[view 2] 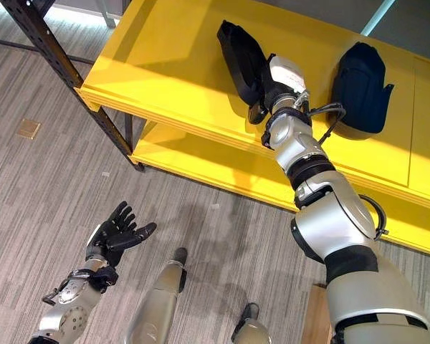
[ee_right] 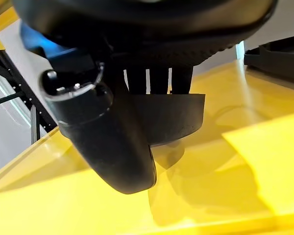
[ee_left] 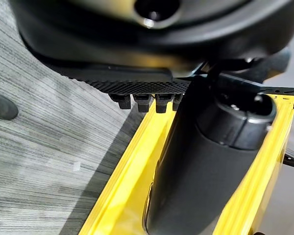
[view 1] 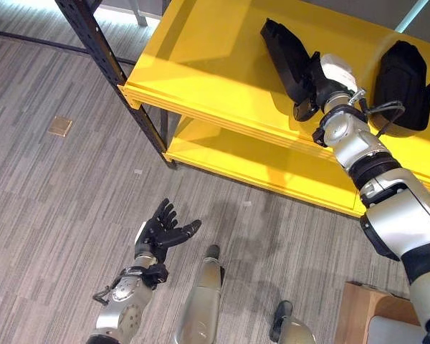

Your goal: Move parts from the plastic box to the shelf.

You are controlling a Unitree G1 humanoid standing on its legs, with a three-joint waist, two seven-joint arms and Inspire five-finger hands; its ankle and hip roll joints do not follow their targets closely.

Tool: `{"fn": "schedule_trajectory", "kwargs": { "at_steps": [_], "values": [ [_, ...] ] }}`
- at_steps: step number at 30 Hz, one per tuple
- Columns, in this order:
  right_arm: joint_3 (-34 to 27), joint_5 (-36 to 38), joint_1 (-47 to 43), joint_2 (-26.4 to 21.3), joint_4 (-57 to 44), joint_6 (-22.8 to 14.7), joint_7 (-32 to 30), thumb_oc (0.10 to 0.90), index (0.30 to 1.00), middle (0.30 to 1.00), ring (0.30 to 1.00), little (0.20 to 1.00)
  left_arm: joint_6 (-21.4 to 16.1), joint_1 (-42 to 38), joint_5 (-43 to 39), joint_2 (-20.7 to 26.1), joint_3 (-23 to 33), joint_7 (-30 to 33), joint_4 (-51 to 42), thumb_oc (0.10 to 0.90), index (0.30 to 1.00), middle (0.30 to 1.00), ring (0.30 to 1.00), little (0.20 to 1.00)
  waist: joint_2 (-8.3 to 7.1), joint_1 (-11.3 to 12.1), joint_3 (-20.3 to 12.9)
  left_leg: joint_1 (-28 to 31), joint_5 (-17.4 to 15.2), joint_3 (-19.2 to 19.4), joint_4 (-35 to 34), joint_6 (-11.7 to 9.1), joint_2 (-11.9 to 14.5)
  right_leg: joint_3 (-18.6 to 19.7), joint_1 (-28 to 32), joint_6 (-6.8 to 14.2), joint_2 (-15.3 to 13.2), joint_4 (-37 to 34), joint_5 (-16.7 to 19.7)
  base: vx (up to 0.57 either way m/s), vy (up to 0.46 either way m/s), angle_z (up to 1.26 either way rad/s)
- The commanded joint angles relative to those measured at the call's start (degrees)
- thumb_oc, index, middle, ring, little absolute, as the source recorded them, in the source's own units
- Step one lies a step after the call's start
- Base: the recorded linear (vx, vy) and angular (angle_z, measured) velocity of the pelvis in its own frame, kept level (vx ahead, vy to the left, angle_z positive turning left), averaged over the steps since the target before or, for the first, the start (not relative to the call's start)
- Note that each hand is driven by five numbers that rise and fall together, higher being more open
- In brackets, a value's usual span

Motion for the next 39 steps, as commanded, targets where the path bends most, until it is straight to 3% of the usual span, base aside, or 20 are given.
{"fn": "schedule_trajectory", "kwargs": {
  "at_steps": [1,21,39],
  "values": [
    [-1.0,1.91,-8.35,-3.1,0.22,-1.58,-4.78,0.4,0.3,0.3,0.3,0.3,-5.22,-0.95,0.06,3.56,-1.16,-1.38,-5.91,0.9,1.0,1.0,1.0,1.0,0.17,1.0,-2.96,0.06,-3.84,-2.39,2.82,-2.42,4.68,0.66,-2.86,-1.58,0.16,6.93,-0.69,0.0,0.0,0.0],
    [2.16,0.11,-13.87,-8.51,-0.79,-0.98,-7.9,0.4,0.3,0.3,0.3,0.3,-5.0,-1.16,-0.8,4.4,-1.66,-1.58,-5.63,0.9,1.0,1.0,1.0,1.0,0.3,0.81,-3.42,-1.4,-3.82,-3.1,3.66,-2.27,4.04,0.15,-3.43,-1.62,-0.11,7.74,-1.01,0.0,-0.001,0.03],
    [3.04,-0.05,-15.84,-9.18,-3.01,-0.82,-8.7,0.4,0.3,0.3,0.3,0.3,-5.32,-1.76,-1.26,4.64,-1.77,-0.98,-5.32,0.9,1.0,1.0,1.0,1.0,-0.01,0.33,-3.98,-2.09,-3.87,-3.24,3.95,-2.31,3.92,0.05,-3.68,-1.72,-0.06,7.82,-1.24,0.0,0.0,0.0]
  ]
}}
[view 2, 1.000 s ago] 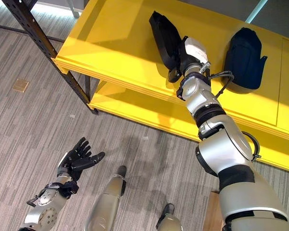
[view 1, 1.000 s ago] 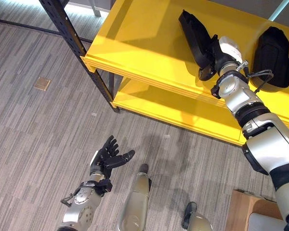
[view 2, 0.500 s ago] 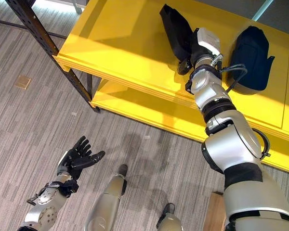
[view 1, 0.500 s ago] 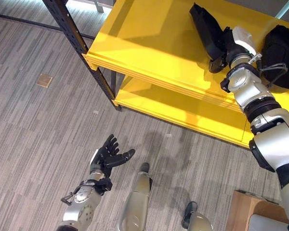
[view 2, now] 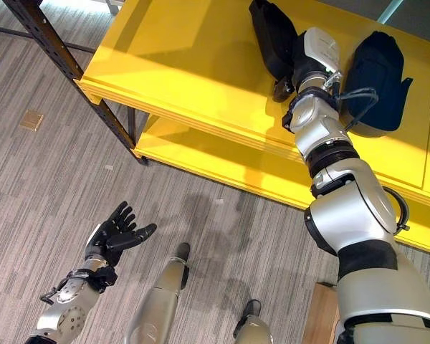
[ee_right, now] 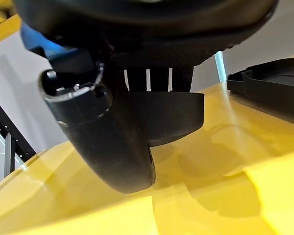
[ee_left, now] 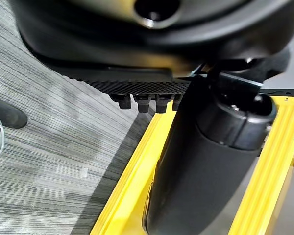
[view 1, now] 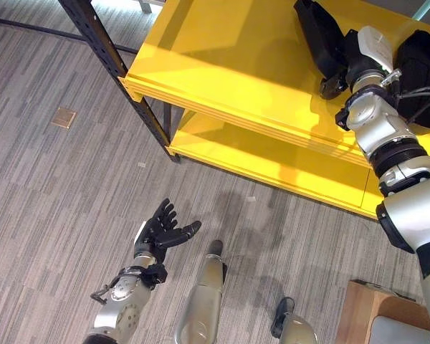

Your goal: Move parts from the plastic box to the shelf.

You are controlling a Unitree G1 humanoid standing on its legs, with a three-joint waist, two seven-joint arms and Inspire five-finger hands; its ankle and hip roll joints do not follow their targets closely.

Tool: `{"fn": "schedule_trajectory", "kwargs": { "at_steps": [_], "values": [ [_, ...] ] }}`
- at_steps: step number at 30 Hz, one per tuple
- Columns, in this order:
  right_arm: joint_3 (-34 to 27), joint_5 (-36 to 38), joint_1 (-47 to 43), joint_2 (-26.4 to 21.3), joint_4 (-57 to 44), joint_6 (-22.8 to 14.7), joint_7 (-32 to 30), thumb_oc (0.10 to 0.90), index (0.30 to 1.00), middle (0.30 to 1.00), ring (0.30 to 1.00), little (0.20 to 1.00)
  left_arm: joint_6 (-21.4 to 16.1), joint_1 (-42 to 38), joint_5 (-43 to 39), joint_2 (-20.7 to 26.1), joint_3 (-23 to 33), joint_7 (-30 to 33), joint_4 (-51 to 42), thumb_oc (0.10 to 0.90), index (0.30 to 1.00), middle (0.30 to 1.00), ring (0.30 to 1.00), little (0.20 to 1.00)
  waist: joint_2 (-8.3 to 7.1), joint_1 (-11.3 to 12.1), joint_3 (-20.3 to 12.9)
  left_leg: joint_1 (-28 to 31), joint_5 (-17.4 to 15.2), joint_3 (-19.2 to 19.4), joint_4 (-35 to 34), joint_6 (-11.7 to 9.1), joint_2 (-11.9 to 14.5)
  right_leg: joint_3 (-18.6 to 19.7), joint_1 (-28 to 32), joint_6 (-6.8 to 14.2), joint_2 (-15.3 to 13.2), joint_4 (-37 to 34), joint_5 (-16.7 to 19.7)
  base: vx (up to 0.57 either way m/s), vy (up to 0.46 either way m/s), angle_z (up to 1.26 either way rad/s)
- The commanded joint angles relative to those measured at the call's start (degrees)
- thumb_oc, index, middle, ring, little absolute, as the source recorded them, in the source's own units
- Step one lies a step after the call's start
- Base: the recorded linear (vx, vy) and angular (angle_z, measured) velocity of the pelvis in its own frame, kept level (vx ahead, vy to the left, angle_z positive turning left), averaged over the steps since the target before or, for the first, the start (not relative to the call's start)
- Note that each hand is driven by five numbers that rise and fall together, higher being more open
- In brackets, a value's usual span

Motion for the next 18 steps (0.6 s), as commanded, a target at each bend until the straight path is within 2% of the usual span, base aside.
{"fn": "schedule_trajectory", "kwargs": {
  "at_steps": [1,12,13,14,18],
  "values": [
    [3.62,-1.0,-11.66,-4.4,-4.09,-2.06,-5.64,0.4,0.3,0.3,0.3,0.3,-5.28,-0.95,-1.19,3.62,-1.05,-0.96,-5.34,0.9,1.0,1.0,1.0,1.0,-0.19,0.41,-4.07,0.24,-3.83,-2.15,3.59,-2.3,4.76,1.13,-1.9,-1.92,0.43,6.77,-0.31,0.0,0.0,0.0],
    [4.02,-1.81,-10.31,-2.77,-4.16,-2.39,-4.19,0.4,0.3,0.3,0.3,0.3,-5.37,-0.97,-1.15,3.63,-1.14,-1.05,-5.07,0.9,1.0,1.0,1.0,1.0,-0.27,0.83,-3.85,-0.58,-3.78,-2.48,4.03,-2.23,4.38,0.68,-1.79,-1.87,0.5,6.53,-0.12,0.0,0.0,0.0],
    [4.17,-1.23,-10.18,-2.35,-3.87,-2.48,-3.34,0.537,0.492,0.492,0.492,0.492,-5.38,-1.08,-1.13,3.68,-1.1,-1.11,-4.98,0.9,1.0,1.0,1.0,1.0,-0.32,0.9,-3.82,-0.61,-3.8,-2.45,4.08,-2.26,4.31,0.6,-1.79,-1.9,0.52,6.51,-0.2,0.0,0.0,0.0],
    [4.25,-0.96,-10.2,-2.13,-3.93,-2.47,-2.97,0.9,1.0,1.0,1.0,1.0,-5.39,-1.11,-1.19,3.69,-1.05,-1.16,-4.98,0.9,1.0,1.0,1.0,1.0,-0.36,0.92,-3.8,-0.55,-3.8,-2.45,4.04,-2.26,4.3,0.55,-1.76,-1.89,0.54,6.54,-0.21,0.0,0.0,0.0],
    [3.46,2.09,-9.4,-1.02,-3.44,-3.16,-1.43,0.9,1.0,1.0,1.0,1.0,-5.42,-1.25,-1.19,3.52,-0.99,-1.15,-4.68,0.9,1.0,1.0,1.0,1.0,-0.48,1.05,-3.67,-0.79,-3.87,-2.43,4.26,-2.21,4.27,0.34,-1.69,-1.91,0.55,6.59,-0.25,0.0,0.0,0.0]
  ]
}}
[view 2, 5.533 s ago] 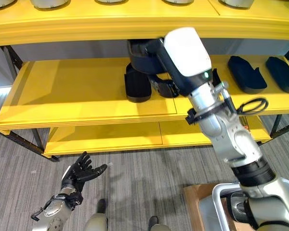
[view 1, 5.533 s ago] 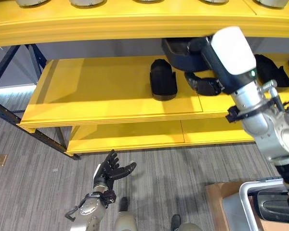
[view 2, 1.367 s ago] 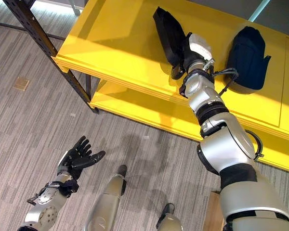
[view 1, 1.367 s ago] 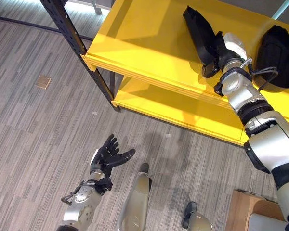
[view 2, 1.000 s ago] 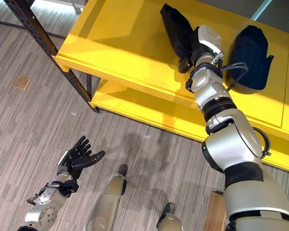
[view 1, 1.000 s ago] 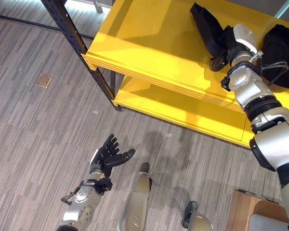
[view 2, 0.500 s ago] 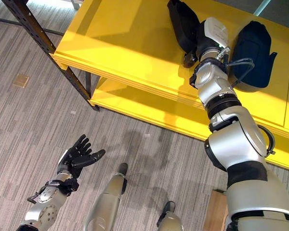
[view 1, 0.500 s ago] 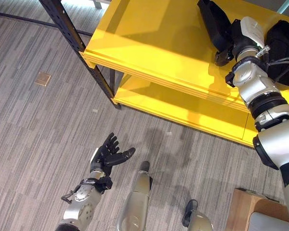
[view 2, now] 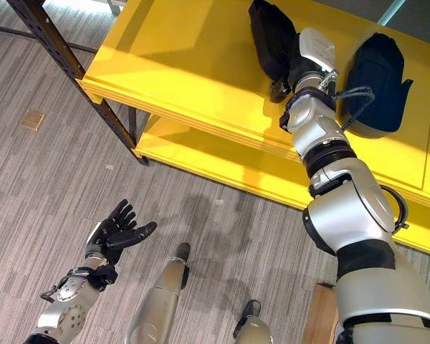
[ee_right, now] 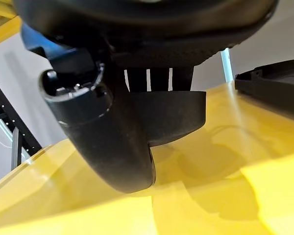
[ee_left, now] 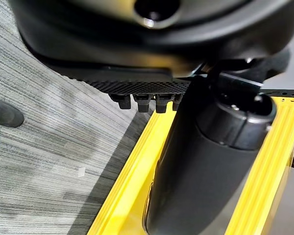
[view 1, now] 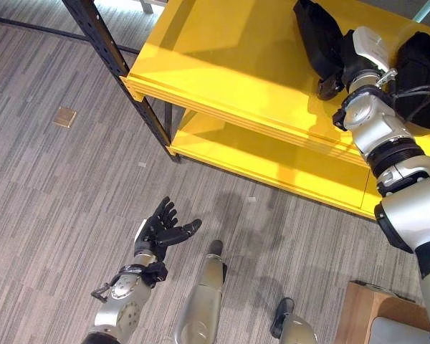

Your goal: Move parts from the plastic box to the shelf.

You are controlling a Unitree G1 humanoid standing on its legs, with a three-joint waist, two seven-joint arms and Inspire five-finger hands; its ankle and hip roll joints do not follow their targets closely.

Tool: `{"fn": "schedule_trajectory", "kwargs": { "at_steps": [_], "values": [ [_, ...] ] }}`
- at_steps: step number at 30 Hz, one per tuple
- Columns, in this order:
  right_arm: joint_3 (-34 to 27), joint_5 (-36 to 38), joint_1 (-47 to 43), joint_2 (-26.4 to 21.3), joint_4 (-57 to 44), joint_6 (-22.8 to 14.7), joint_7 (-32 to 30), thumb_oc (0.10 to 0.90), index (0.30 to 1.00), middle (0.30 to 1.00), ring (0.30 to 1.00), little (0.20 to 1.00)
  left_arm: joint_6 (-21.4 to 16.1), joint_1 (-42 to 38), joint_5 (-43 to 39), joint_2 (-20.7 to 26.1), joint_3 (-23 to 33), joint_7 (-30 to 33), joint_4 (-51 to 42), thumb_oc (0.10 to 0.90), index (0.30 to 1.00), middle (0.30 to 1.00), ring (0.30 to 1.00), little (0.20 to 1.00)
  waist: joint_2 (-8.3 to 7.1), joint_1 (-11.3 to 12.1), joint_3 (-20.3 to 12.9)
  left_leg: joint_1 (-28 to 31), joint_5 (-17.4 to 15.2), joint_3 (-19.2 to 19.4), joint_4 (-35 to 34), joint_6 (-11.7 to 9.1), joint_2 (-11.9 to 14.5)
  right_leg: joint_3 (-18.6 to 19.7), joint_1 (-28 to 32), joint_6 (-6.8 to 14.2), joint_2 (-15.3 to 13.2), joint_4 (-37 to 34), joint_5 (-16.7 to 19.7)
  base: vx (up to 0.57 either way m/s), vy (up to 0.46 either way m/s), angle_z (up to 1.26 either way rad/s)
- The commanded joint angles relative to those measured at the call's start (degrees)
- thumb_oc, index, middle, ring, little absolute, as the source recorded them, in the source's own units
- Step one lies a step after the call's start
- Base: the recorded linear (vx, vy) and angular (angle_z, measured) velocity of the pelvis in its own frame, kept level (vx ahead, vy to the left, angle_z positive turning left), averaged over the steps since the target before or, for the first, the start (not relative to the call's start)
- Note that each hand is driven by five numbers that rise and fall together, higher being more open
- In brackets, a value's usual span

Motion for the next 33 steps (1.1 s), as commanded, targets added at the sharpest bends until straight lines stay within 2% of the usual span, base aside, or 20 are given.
{"fn": "schedule_trajectory", "kwargs": {
  "at_steps": [1,14,22,23,24,31,32,33],
  "values": [
    [2.45,2.67,-9.29,-2.16,-3.42,-3.22,-1.1,0.9,1.0,1.0,1.0,1.0,-5.4,-0.85,-0.97,3.59,-0.95,-1.27,-4.72,0.9,1.0,1.0,1.0,1.0,-0.53,0.91,-3.65,-0.77,-3.91,-2.23,4.09,-2.2,4.38,0.56,-1.86,-2.0,0.5,6.5,-0.23,0.0,0.0,0.0],
    [3.83,2.76,-8.88,-2.55,-7.92,-4.43,0.27,0.9,1.0,1.0,1.0,1.0,-5.31,-0.36,-1.55,3.57,-0.41,-1.49,-4.59,0.9,1.0,1.0,1.0,1.0,-0.94,0.93,-3.3,-1.09,-3.95,-2.07,4.42,-2.07,4.29,0.6,-1.86,-2.2,0.5,6.54,-0.31,0.0,0.0,0.0],
    [3.24,5.66,-8.51,-0.43,-9.17,-5.13,1.26,0.9,1.0,1.0,1.0,1.0,-5.25,-0.6,-1.7,3.67,-0.42,-1.49,-4.62,0.9,1.0,1.0,1.0,1.0,-1.24,0.91,-3.04,-0.97,-3.89,-1.95,4.23,-2.16,4.54,0.57,-1.95,-2.25,0.6,6.63,-0.42,0.01,-0.005,0.0],
    [3.22,5.68,-8.49,-0.05,-8.97,-5.21,1.31,0.9,1.0,1.0,1.0,1.0,-5.23,-0.55,-1.78,3.71,-0.4,-1.52,-4.58,0.9,1.0,1.0,1.0,1.0,-1.33,1.1,-3.01,-0.52,-5.72,-1.98,5.11,-2.46,4.73,0.78,-1.28,-2.07,0.73,6.98,-1.73,0.0,0.0,0.0],
    [3.06,5.89,-8.44,-0.02,-8.96,-5.25,1.27,0.9,1.0,1.0,1.0,1.0,-5.28,-0.54,-1.83,3.75,-0.42,-1.51,-4.65,0.9,1.0,1.0,1.0,1.0,-1.23,1.0,-3.07,-1.09,-3.88,-2.04,4.27,-2.17,4.5,0.42,-1.82,-2.23,0.63,6.51,-0.46,0.0,0.0,0.0],
    [3.37,5.17,-8.4,-0.24,-10.52,-5.26,1.12,0.9,1.0,1.0,1.0,1.0,-5.39,-0.56,-2.11,3.53,-0.41,-1.21,-4.28,0.9,1.0,1.0,1.0,1.0,-1.32,1.01,-2.84,-1.37,-3.95,-2.19,4.31,-2.17,4.4,0.34,-1.82,-2.3,0.69,6.56,-0.53,0.0,-0.002,0.0],
    [3.5,4.88,-8.38,-0.33,-10.45,-5.1,1.04,0.9,1.0,1.0,1.0,1.0,-5.39,-0.52,-2.13,3.57,-0.37,-1.14,-4.26,0.9,1.0,1.0,1.0,1.0,-1.42,1.19,-2.75,-0.84,-5.79,-2.2,5.09,-2.48,4.59,0.61,-1.2,-2.11,0.84,6.89,-1.8,0.08,-0.037,0.0],
    [3.58,4.74,-8.47,-0.4,-10.36,-5.12,1.06,0.9,1.0,1.0,1.0,1.0,-5.39,-0.51,-2.05,3.64,-0.38,-1.09,-4.35,0.9,1.0,1.0,1.0,1.0,-1.39,1.25,-2.68,-0.92,-5.81,-2.21,5.21,-2.46,4.52,0.57,-1.24,-2.11,0.83,6.97,-1.82,0.0,0.0,0.0]
  ]
}}
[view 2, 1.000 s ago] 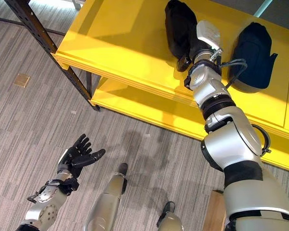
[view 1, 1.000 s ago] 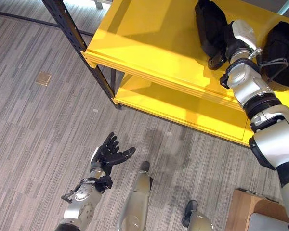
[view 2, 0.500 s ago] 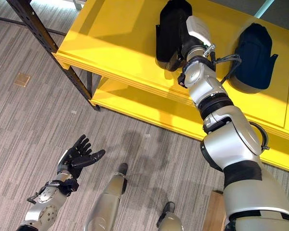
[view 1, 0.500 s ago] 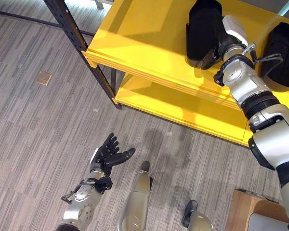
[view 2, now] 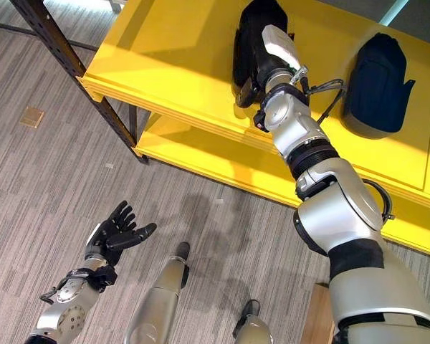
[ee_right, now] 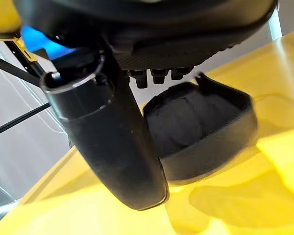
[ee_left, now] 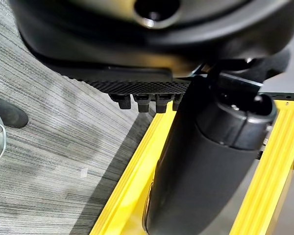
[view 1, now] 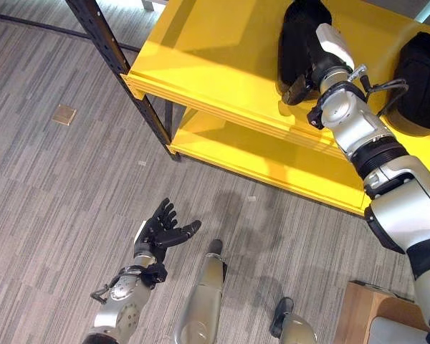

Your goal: Move parts from the plastic box to the shelf.

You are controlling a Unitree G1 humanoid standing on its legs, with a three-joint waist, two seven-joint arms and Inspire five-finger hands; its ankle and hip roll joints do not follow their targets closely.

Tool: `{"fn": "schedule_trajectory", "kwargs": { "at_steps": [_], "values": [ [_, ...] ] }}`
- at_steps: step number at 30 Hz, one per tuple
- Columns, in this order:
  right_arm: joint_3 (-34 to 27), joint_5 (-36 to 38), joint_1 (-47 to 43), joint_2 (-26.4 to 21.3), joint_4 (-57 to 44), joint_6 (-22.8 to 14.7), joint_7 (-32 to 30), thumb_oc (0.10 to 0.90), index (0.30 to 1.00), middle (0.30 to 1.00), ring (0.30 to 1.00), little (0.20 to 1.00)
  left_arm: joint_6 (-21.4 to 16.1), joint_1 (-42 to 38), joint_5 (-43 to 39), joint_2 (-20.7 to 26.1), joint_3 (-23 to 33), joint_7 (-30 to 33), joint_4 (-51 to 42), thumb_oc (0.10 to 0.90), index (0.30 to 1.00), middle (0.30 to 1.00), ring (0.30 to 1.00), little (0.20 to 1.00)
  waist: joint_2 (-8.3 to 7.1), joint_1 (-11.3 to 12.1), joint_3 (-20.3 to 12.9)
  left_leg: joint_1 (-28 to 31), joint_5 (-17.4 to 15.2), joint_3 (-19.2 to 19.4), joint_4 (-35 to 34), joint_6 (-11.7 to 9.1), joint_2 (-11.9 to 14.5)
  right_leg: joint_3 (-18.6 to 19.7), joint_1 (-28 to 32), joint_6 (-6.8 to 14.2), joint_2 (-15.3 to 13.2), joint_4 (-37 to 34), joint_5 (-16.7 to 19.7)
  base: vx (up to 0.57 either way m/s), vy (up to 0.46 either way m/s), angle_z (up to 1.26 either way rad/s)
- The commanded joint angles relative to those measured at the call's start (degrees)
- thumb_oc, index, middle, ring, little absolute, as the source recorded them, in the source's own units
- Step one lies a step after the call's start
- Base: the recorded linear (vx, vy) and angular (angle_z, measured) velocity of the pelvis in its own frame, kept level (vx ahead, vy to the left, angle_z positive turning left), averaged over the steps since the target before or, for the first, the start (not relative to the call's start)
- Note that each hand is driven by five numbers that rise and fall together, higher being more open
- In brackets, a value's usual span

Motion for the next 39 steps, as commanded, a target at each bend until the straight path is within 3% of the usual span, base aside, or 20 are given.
{"fn": "schedule_trajectory", "kwargs": {
  "at_steps": [1,3,14,20,28,39],
  "values": [
    [1.2,-0.47,-8.45,-2.92,-3.45,-3.73,-3.04,0.9,1.0,1.0,1.0,1.0,-5.31,-1.08,-1.47,3.68,-0.34,-1.04,-4.38,0.9,1.0,1.0,1.0,1.0,-1.26,1.2,-2.68,-0.69,-3.26,-1.77,3.71,-1.94,4.19,0.59,-1.48,-2.09,0.6,6.04,0.3,-0.06,0.021,0.0],
    [1.49,-0.87,-8.44,-3.27,-3.43,-3.62,-2.99,0.9,1.0,1.0,1.0,1.0,-5.34,-0.92,-1.36,3.71,-0.14,-0.95,-4.26,0.9,1.0,1.0,1.0,1.0,-1.41,1.35,-2.63,-0.33,-5.09,-1.85,4.67,-2.19,4.37,0.8,-0.86,-1.91,0.66,6.39,-1.0,0.04,-0.017,0.01],
    [2.24,1.03,-8.83,-4.26,0.05,-3.64,-1.13,0.9,1.0,1.0,1.0,1.0,-5.3,-0.88,-1.1,3.76,-0.03,-1.41,-4.3,0.9,1.0,1.0,1.0,1.0,-1.66,1.62,-2.68,-1.28,-5.3,-1.75,5.06,-2.09,4.21,0.53,-0.83,-1.91,0.79,5.75,-0.97,0.01,-0.005,0.01],
    [1.09,8.95,-9.34,-4.89,3.35,-3.6,1.64,0.9,1.0,1.0,1.0,1.0,-5.09,-0.5,-1.37,3.59,0.58,-1.72,-4.38,0.9,1.0,1.0,1.0,1.0,-1.87,1.71,-2.48,-1.74,-5.23,-1.73,5.07,-2.05,4.28,0.51,-1.07,-1.9,0.93,5.37,-0.73,0.0,0.0,0.0],
    [0.69,14.29,-9.36,-5.5,4.68,-3.7,4.1,0.9,1.0,1.0,1.0,1.0,-4.61,-0.21,-1.59,3.78,0.95,-2.06,-5.09,0.9,1.0,1.0,1.0,1.0,-2.14,1.92,-2.51,-1.99,-5.23,-1.74,4.96,-2.12,4.3,0.16,-0.72,-1.84,1.04,4.87,-0.78,0.0,0.0,0.0],
    [-4.95,27.79,-9.81,-4.71,8.51,-3.57,4.65,0.9,1.0,1.0,1.0,1.0,-3.83,-0.34,-1.95,4.17,0.34,-2.35,-4.87,0.9,1.0,1.0,1.0,1.0,-2.0,2.92,-2.72,-2.64,-5.65,-1.99,5.61,-2.07,3.9,-0.25,-0.04,-1.75,1.18,4.31,-0.88,0.0,-0.001,0.0]
  ]
}}
